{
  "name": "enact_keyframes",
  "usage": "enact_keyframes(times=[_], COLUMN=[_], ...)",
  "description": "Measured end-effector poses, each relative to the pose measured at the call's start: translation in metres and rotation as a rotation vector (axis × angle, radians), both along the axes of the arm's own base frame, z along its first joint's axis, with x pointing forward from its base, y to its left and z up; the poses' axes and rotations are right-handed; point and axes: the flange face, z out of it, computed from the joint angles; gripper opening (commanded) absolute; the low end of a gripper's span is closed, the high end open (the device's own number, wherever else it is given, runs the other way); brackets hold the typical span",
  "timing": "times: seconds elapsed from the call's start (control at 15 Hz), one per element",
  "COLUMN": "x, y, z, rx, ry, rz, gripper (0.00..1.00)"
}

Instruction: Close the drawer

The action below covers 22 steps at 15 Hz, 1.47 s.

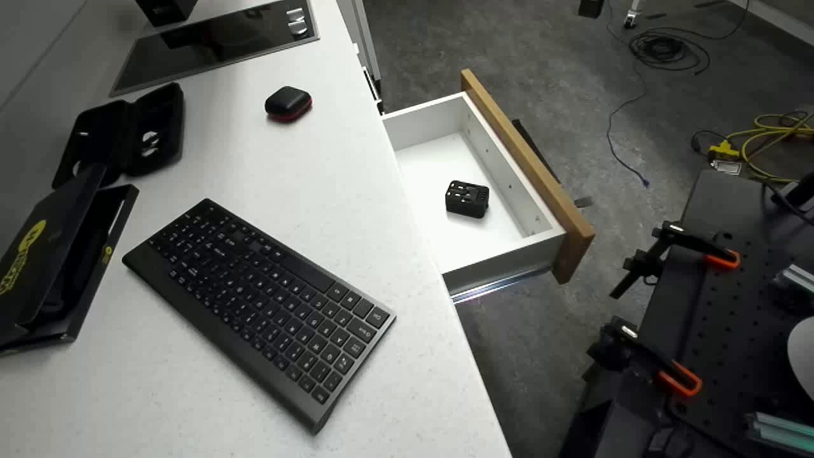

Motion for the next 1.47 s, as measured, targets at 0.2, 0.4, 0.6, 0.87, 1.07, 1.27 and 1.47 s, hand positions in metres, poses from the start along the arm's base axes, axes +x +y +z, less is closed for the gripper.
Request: enact_keyframes(times=[0.2, 0.4, 0.6, 0.87, 1.07, 1.27, 1.47], x=[0.0, 0.0, 0.0, 0.006, 0.016, 0.032, 0.049], y=[0.0, 0.0, -0.001, -0.032, -0.067, -0.093, -0.108], z=[0.0, 0.0, -0.003, -0.031, -0.072, -0.112, -0.144], rx=[0.0, 0.0, 0.015, 0.056, 0.092, 0.125, 0.147], ry=[0.0, 0.0, 0.01, 0.044, 0.07, 0.112, 0.157], rz=[0.0, 0.0, 0.012, 0.015, -0.01, -0.065, -0.11], gripper=[1.0, 1.0, 1.0, 1.0, 1.0, 1.0, 1.0])
